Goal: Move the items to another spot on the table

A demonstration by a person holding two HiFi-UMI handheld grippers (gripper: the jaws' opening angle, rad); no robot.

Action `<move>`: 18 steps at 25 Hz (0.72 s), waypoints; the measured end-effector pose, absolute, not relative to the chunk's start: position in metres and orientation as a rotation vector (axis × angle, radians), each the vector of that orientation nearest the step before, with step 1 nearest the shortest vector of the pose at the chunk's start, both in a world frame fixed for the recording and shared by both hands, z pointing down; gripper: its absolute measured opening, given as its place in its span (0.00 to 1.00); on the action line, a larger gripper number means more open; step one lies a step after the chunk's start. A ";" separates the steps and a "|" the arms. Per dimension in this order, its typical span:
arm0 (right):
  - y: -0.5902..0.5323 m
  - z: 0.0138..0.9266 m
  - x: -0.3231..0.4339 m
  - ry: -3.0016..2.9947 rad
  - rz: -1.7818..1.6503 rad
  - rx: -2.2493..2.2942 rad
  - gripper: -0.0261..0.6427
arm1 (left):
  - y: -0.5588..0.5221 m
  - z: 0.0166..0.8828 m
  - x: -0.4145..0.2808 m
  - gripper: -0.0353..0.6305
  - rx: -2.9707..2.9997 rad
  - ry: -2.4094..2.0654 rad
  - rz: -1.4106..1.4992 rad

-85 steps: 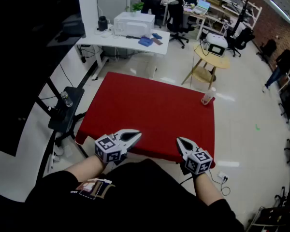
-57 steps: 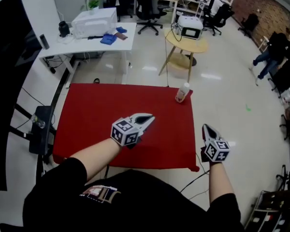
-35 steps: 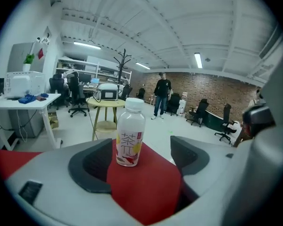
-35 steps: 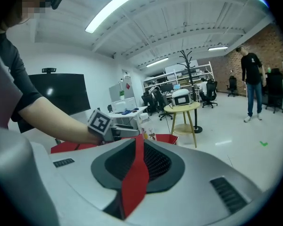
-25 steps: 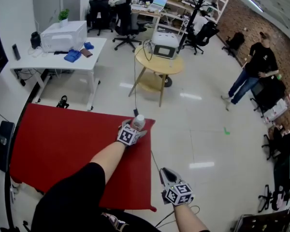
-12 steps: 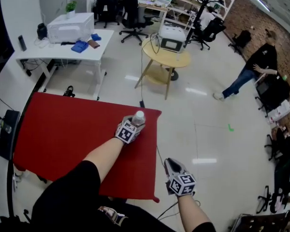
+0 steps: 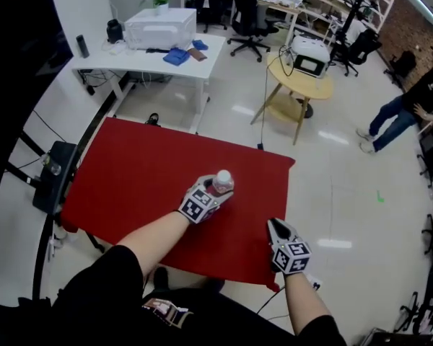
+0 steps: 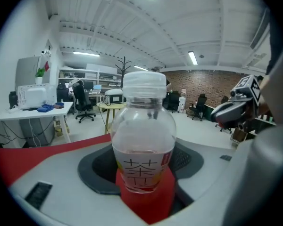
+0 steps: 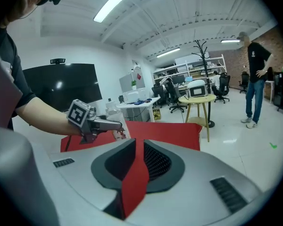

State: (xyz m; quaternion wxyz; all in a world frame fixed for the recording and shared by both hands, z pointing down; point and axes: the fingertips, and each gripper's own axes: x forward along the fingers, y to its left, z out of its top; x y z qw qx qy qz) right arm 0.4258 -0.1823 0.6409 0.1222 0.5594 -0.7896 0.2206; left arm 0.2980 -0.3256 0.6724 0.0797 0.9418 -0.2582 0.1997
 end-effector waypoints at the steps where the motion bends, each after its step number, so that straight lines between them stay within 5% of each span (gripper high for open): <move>1: -0.186 0.642 0.409 -2.309 0.637 1.625 0.11 | -0.323 0.669 0.278 0.46 2.823 -0.774 0.598; 18: -0.210 0.637 0.151 -2.403 0.625 1.388 0.11 | -0.260 0.652 0.010 0.47 2.762 -0.856 0.630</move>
